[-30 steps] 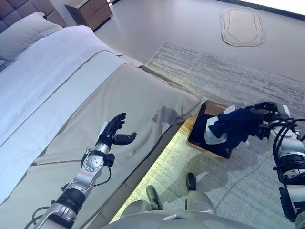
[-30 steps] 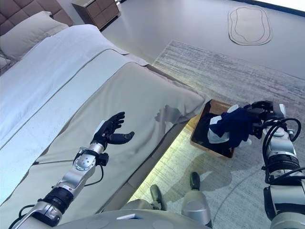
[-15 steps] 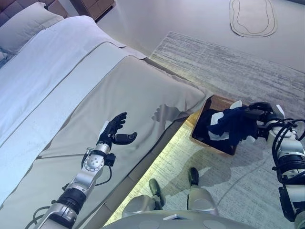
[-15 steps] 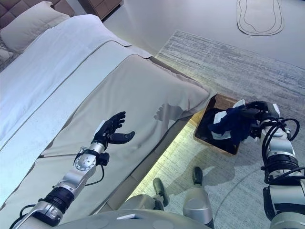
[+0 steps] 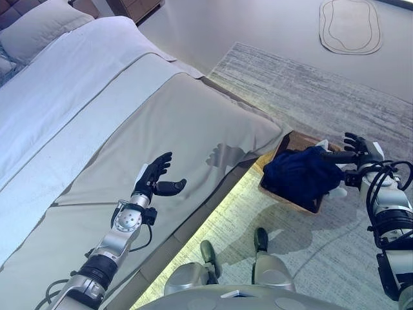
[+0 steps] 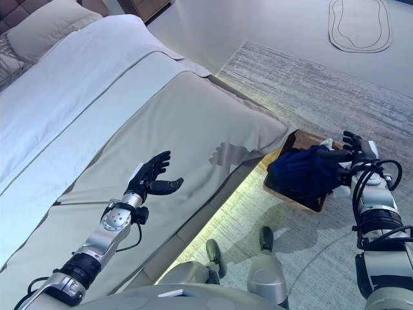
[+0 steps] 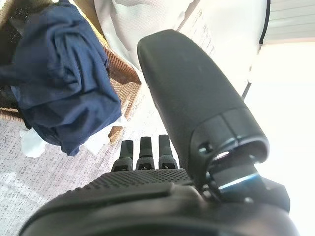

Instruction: Pick up the clothes from the bed and place them into the basket

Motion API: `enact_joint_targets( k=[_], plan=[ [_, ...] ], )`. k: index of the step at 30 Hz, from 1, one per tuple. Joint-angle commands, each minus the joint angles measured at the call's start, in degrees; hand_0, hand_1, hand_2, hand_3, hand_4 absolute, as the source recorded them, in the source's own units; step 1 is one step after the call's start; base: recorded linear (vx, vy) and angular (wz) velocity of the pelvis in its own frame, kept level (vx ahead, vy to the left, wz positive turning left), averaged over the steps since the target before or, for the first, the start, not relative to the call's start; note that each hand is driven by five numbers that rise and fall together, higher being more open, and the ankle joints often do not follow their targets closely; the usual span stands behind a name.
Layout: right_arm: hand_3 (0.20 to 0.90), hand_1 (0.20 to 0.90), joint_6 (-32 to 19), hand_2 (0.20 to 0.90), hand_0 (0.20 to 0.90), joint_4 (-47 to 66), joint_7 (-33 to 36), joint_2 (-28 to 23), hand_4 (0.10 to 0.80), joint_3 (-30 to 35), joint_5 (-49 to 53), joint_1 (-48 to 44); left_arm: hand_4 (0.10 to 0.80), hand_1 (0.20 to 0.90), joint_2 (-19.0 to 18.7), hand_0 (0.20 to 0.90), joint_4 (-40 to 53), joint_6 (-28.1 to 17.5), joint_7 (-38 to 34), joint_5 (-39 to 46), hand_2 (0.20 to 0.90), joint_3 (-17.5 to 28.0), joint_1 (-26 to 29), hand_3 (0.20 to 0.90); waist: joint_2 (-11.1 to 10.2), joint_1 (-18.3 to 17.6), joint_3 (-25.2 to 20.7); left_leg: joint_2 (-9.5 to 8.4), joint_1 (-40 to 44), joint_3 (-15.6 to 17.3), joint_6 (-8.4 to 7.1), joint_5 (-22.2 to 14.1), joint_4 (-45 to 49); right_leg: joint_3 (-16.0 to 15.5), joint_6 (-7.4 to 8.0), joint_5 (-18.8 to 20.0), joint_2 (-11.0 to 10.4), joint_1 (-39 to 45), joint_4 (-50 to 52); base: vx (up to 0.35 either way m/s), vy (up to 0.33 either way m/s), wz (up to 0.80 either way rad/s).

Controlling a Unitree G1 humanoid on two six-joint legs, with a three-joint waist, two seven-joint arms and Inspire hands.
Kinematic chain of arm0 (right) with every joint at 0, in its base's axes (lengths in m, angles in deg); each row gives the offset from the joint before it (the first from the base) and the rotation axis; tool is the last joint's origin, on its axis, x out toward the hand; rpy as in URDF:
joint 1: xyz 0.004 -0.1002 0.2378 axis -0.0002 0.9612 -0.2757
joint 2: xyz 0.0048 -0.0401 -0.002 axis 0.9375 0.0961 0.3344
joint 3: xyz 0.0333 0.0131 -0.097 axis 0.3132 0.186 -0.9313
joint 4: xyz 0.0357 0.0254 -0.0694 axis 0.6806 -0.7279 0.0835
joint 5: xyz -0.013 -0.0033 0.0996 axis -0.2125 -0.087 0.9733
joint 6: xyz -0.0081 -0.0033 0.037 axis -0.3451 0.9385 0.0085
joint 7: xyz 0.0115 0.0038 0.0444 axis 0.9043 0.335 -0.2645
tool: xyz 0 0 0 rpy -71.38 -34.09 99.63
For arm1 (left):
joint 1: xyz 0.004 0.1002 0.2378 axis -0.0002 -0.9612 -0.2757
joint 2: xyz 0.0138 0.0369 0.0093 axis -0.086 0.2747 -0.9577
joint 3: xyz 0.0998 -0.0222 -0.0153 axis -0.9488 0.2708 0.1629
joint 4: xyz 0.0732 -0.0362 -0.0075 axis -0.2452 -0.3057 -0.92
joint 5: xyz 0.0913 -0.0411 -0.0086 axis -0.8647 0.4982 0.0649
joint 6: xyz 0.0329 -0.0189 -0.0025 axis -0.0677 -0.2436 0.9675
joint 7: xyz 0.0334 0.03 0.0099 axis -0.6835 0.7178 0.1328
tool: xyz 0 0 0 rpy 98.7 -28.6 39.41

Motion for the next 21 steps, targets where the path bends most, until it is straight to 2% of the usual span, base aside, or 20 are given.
enact_joint_targets(
  k=[1, 7, 12, 16, 21],
  plan=[
    [0.900, 0.900, -3.5, 0.900, 0.900, 1.0, 2.5, -1.2, 0.800, -1.5, -2.4, -3.1, 0.800, 0.900, -2.0, 0.900, 3.6, -5.7, -1.2, -2.0, 0.900, 1.5, 2.2, 0.900, -4.9, 0.3, -4.6, 0.08, -1.3, -3.9, -2.44, -4.7, 3.4, -1.9, 0.60, -4.8, -0.3, 1.8, 2.1, 0.000, 0.000, 0.00],
    [0.900, 0.900, -3.8, 0.900, 0.900, 1.2, 1.9, -0.7, 0.800, -0.4, -0.5, -1.8, 0.800, 0.900, -1.5, 0.900, 3.2, -5.5, -1.6, -2.3, 0.900, 1.6, 1.6, 0.900, -5.4, 0.5, -5.7, 0.20, -0.4, -3.9, -2.41, -4.7, 2.9, -2.2, 0.65, -4.8, -0.2, 2.6, 1.8, 0.006, 0.003, 0.00],
    [0.900, 0.900, -6.5, 0.900, 0.900, 1.1, 2.3, 2.5, 0.800, -0.3, -0.6, 0.4, 0.800, 0.900, -0.7, 0.900, 1.4, -5.0, -1.2, -2.6, 0.900, 2.0, 0.6, 0.900, -6.4, 1.1, -7.5, 0.30, 0.3, -4.4, -2.25, -4.8, 2.5, -2.7, 0.60, -5.1, 0.0, 3.6, 1.9, 0.034, 0.013, 0.02],
    [0.900, 0.900, -10.2, 0.900, 0.900, 4.2, 3.7, 8.8, 0.800, -2.9, -1.6, 4.4, 0.800, 0.900, 0.4, 0.900, -0.6, -4.4, -1.4, -3.5, 0.900, 2.3, -1.0, 0.900, -7.4, 1.7, -8.6, 0.48, 1.0, -5.4, -1.91, -4.8, 2.7, -2.8, 0.47, -5.8, 0.3, 4.4, 2.8, 0.027, 0.021, 0.10],
    [0.900, 0.900, -14.4, 0.900, 0.900, 6.6, 3.8, 15.8, 0.800, -6.2, -1.0, 8.9, 0.800, 0.900, 2.5, 0.900, -2.4, -3.9, -2.2, -4.2, 0.900, 2.4, -2.5, 0.900, -7.4, 2.3, -9.2, 0.31, 1.0, -6.5, -1.84, -5.1, 3.5, -3.5, 0.32, -6.5, 0.1, 5.1, 3.5, 0.007, 0.050, 0.09]
  ],
)
